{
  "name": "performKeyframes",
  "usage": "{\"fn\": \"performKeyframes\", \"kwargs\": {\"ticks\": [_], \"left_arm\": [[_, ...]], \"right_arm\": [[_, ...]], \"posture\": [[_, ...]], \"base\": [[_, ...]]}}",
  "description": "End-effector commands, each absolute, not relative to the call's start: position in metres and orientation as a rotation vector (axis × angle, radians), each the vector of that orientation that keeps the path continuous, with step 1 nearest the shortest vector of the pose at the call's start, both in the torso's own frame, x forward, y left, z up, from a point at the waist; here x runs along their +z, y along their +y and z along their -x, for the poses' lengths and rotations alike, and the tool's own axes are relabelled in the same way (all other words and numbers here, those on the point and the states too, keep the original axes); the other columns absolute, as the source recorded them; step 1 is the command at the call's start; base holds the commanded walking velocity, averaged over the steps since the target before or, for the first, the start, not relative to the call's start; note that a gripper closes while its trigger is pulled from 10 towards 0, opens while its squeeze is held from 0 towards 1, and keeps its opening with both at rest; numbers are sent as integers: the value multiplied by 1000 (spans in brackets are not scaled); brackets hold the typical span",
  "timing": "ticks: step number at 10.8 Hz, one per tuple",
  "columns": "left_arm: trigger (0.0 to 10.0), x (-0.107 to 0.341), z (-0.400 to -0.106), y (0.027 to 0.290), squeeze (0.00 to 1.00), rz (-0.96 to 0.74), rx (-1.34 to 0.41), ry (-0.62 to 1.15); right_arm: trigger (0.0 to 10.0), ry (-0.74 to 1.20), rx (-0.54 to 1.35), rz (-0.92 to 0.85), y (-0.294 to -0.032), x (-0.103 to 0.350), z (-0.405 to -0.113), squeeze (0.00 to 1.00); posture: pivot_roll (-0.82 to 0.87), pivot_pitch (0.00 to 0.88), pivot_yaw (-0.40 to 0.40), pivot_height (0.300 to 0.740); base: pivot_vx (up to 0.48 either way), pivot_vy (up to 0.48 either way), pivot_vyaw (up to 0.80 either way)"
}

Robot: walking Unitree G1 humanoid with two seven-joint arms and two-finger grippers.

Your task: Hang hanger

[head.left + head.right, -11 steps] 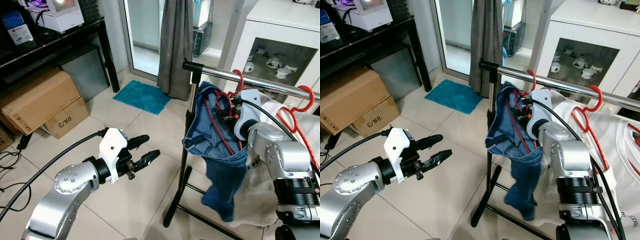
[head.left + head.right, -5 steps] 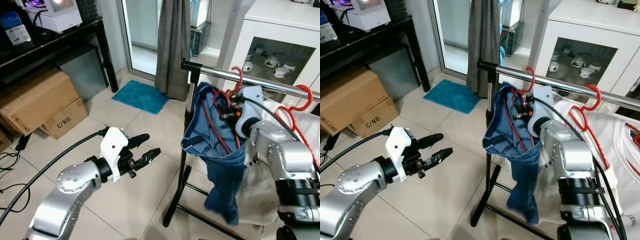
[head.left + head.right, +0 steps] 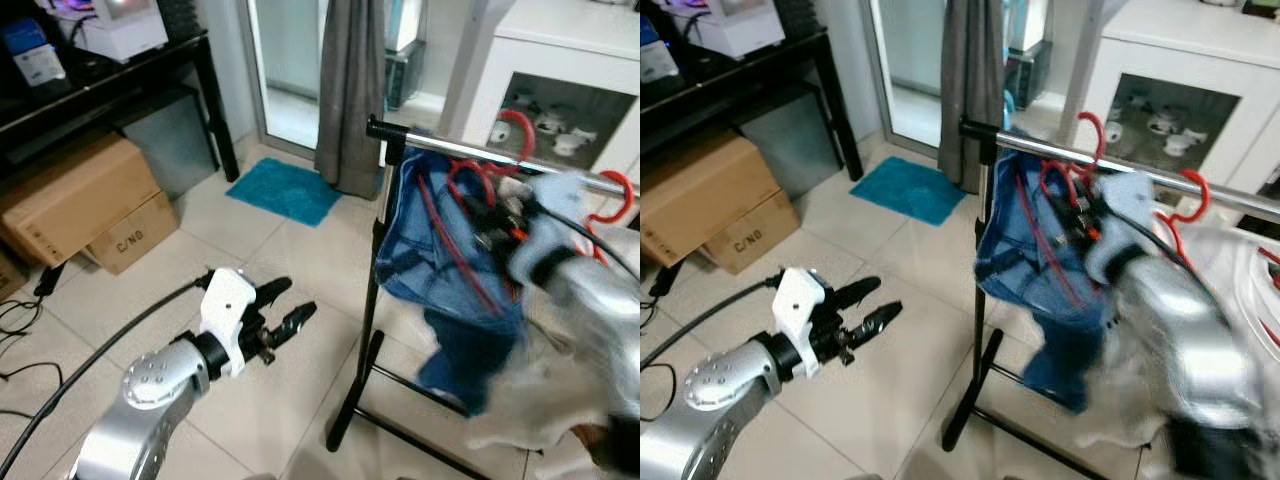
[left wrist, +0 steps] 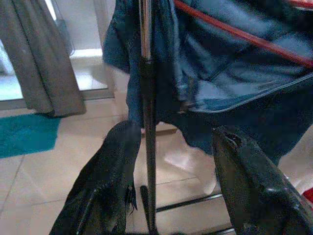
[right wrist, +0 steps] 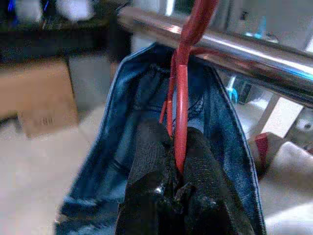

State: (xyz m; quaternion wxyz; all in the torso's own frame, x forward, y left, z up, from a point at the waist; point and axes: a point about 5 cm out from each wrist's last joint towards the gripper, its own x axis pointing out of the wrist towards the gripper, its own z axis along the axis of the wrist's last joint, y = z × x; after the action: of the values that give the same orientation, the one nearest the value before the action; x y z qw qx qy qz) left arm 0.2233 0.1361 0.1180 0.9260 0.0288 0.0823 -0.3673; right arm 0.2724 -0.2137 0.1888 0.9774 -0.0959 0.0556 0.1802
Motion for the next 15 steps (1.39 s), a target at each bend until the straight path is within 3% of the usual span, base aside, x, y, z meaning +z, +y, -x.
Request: {"fn": "performKeyframes", "kwargs": {"ticks": [1,4,5,7,8,10,15], "left_arm": [[10000,116,-220,134,0,-77,-760,178],[10000,100,-215,137,0,-153,-766,257],[10000,99,-215,137,0,-161,-762,260],[10000,91,-211,137,0,-187,-720,256],[10000,83,-209,139,0,-239,-680,277],[10000,85,-219,147,0,-290,-536,221],[10000,98,-227,137,0,-336,-530,65]], "right_arm": [[0,134,425,254,-209,186,-264,0],[0,395,582,422,-207,140,-233,0],[0,396,598,415,-204,139,-232,0],[0,346,816,299,-170,135,-222,0],[0,257,878,145,-148,146,-226,0],[0,211,961,72,-129,152,-226,0],[0,189,1016,49,-122,156,-224,0]], "posture": [[-61,2,53,740],[-69,19,66,740],[-68,21,65,740],[-64,20,55,740],[-57,18,43,740],[-45,18,25,740],[-50,15,29,740]], "base": [[0,0,0],[0,0,0],[0,0,0],[0,0,0],[0,0,0],[0,0,0],[0,0,0]]}}
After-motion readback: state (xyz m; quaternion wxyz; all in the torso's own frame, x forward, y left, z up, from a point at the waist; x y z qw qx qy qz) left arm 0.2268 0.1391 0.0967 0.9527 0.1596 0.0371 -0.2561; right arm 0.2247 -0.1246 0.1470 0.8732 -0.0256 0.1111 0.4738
